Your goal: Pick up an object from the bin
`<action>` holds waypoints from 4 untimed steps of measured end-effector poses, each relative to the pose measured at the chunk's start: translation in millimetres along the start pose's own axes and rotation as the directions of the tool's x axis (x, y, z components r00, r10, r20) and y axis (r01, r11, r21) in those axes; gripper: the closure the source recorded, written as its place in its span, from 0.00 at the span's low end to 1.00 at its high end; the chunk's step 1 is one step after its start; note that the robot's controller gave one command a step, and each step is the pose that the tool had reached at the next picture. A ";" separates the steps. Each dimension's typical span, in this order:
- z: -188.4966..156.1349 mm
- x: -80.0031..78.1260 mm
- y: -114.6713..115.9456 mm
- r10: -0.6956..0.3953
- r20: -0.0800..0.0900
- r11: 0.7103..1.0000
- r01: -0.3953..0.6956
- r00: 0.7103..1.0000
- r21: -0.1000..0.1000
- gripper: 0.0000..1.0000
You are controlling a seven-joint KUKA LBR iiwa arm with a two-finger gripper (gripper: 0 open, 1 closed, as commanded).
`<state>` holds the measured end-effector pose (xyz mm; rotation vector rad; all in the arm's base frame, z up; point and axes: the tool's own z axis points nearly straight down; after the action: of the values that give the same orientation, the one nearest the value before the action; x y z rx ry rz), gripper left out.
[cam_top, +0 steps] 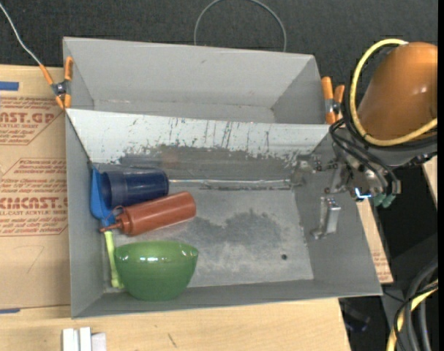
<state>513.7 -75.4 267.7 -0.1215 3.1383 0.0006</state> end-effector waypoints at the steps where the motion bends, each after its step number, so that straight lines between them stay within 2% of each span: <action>1: -32.0 34.7 -29.7 -0.001 -0.002 1.000 0.001 1.000 0.001 0.00; 2: 62.4 -3.9 -1.8 -0.028 0.004 1.000 0.028 1.000 0.001 0.00; 3: 132.7 -16.7 57.2 -0.308 0.001 0.951 0.308 0.951 0.001 0.00; 4: 131.5 -46.0 101.4 -0.011 0.007 1.000 0.011 1.000 0.000 0.00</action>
Offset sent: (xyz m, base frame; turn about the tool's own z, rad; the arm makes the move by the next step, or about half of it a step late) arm 0.0501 0.0403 -0.1940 -0.0665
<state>551.8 29.3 136.3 -0.1379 3.1308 0.0006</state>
